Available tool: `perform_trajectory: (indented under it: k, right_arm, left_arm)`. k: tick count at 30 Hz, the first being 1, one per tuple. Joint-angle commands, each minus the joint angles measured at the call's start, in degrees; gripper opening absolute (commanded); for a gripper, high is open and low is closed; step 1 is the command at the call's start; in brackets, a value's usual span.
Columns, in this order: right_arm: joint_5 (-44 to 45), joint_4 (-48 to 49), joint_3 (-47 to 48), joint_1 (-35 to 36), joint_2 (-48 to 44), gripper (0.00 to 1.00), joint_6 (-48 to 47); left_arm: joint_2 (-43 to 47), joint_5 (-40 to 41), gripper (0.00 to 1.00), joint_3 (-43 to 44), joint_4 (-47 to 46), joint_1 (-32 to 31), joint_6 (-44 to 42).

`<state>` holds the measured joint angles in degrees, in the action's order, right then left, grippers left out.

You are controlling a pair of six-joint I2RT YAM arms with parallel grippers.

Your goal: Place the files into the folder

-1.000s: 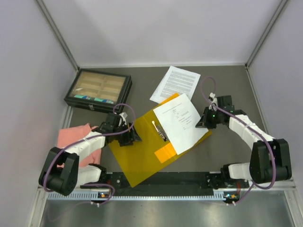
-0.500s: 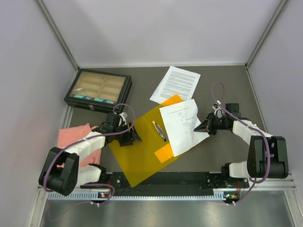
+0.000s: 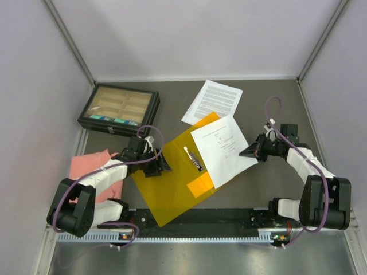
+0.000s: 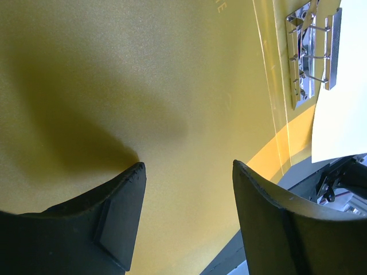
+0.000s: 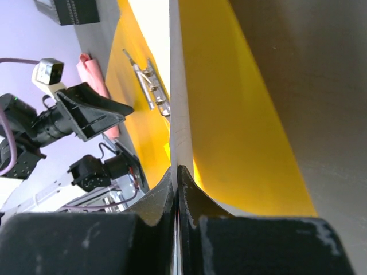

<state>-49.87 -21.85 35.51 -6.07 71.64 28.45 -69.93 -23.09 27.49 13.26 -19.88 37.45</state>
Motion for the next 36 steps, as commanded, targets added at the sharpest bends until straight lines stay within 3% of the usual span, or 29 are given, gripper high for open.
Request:
perform_trajectory:
  k: [1,19,28,36]
  right_arm:
    - [-4.4,3.6,-0.8,-0.5,-0.2,0.0,1.3]
    - [-7.2,7.8,-2.5,1.9,2.3,0.0,5.1]
    - [2.3,0.6,3.9,4.2,5.5,0.0,-6.0]
    - [5.4,-2.4,10.3,7.2,8.5,0.0,-9.5]
  left_arm:
    - [-0.2,0.9,0.67,-0.7,-1.1,-0.2,-0.5]
    - [-1.9,-0.2,0.67,-0.9,-3.0,-0.2,-0.4]
    - [-2.8,-0.5,0.67,-0.8,-3.2,-0.2,-0.6]
    - [-2.8,-0.9,0.67,-0.1,-2.8,-0.2,-1.1]
